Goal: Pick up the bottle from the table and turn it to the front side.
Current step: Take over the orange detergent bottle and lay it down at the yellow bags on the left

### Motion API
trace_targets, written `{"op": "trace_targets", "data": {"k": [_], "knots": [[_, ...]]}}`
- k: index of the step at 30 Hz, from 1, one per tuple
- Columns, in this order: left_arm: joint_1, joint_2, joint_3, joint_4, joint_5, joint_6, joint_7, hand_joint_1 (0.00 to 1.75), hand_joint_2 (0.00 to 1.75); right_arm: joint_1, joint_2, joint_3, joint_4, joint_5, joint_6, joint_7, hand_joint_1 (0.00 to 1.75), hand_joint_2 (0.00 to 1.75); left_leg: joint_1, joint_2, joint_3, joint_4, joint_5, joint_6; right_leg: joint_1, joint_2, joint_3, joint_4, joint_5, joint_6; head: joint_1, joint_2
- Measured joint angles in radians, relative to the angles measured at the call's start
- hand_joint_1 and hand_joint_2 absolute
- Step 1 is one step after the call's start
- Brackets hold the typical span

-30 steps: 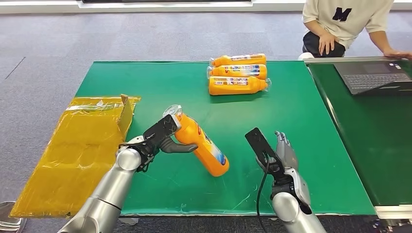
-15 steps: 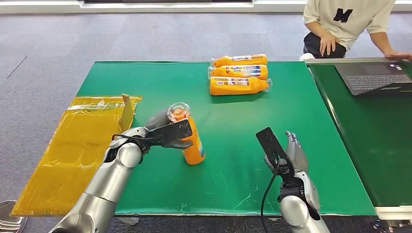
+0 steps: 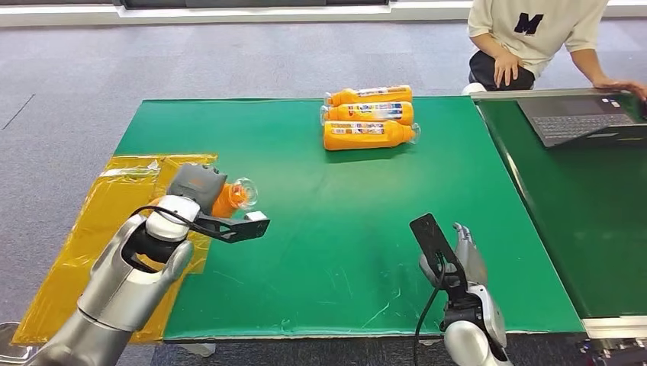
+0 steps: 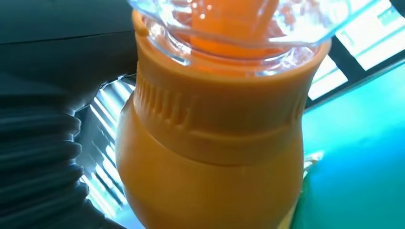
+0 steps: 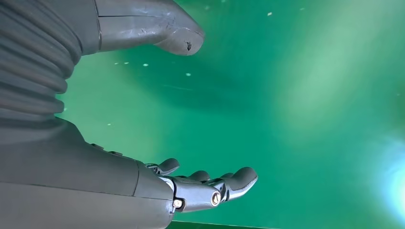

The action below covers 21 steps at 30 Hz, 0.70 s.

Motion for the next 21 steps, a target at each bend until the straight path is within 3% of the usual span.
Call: {"op": "trace_targets", "data": {"k": [7,17,21], "knots": [[0.000,0.090,-0.153,-0.039,0.000,0.000,0.003,1.75,1.75,0.060,0.000,-0.012,-0.030,0.009,-0.008,0.000,0.00,1.75,0.000,0.007,0.003,0.000,-0.002,-0.001,-0.001,0.006,0.000,0.000,0.000,0.000,0.000,0.000],[0.009,0.119,-0.262,-0.043,-0.001,0.000,-0.022,1.75,1.75,0.119,0.000,-0.030,-0.079,0.017,-0.015,0.000,0.00,1.75,0.000,0.007,0.003,0.000,-0.002,0.000,-0.001,0.006,0.001,0.000,0.000,0.000,0.000,0.000],[0.024,0.129,-0.312,0.008,-0.001,0.000,0.007,1.75,1.75,0.159,0.000,-0.045,-0.112,0.011,-0.014,0.000,0.00,1.75,-0.001,0.007,0.003,0.000,-0.002,0.000,-0.001,0.006,0.000,0.000,0.000,0.000,0.000,0.000]]}}
